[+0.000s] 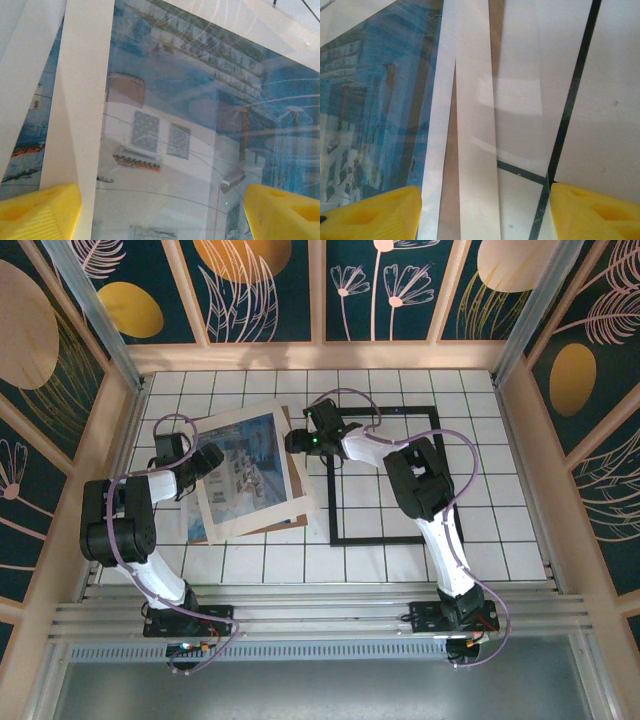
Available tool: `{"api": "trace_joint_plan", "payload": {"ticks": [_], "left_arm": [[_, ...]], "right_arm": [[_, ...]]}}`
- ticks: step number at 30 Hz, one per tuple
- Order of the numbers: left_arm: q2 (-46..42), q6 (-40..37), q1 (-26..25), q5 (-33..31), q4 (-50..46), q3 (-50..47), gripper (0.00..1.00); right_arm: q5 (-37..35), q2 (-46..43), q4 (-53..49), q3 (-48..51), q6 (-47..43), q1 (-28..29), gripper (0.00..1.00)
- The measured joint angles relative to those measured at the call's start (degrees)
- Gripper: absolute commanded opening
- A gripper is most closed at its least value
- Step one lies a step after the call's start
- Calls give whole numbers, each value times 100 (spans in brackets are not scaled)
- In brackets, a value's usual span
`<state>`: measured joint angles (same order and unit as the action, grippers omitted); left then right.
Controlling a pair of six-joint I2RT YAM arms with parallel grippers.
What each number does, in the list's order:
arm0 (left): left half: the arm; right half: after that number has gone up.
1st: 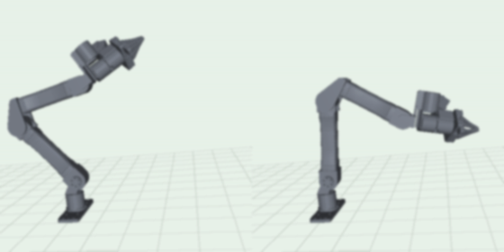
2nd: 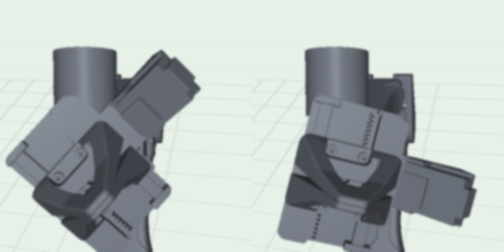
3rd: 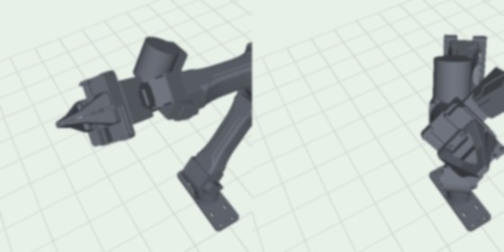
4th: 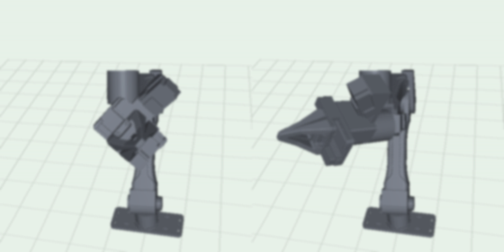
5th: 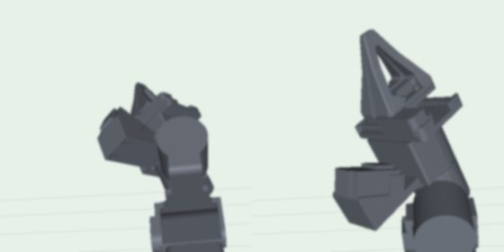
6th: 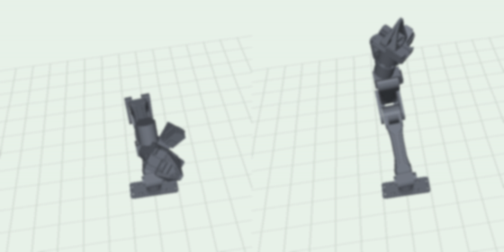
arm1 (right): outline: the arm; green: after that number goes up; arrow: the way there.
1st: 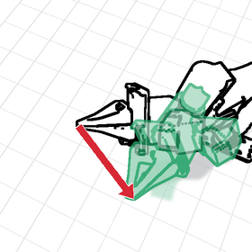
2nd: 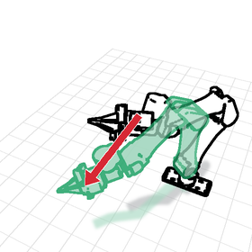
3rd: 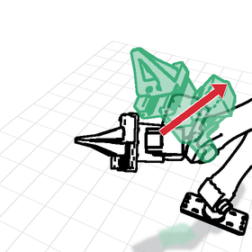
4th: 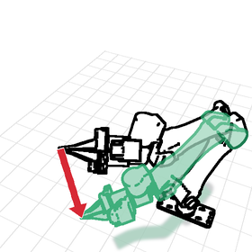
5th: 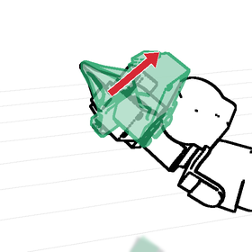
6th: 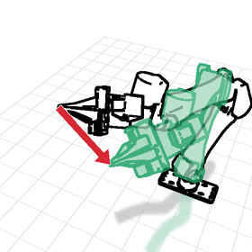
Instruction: Put the photo into the frame
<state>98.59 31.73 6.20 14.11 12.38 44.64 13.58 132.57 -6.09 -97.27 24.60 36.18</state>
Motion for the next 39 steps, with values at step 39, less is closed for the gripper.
{"api": "trace_joint_plan", "payload": {"ticks": [39], "left_arm": [[81,9,0,46,409,-90,85]], "right_arm": [[2031,-579,1550,1220,579,-289,39]]}}
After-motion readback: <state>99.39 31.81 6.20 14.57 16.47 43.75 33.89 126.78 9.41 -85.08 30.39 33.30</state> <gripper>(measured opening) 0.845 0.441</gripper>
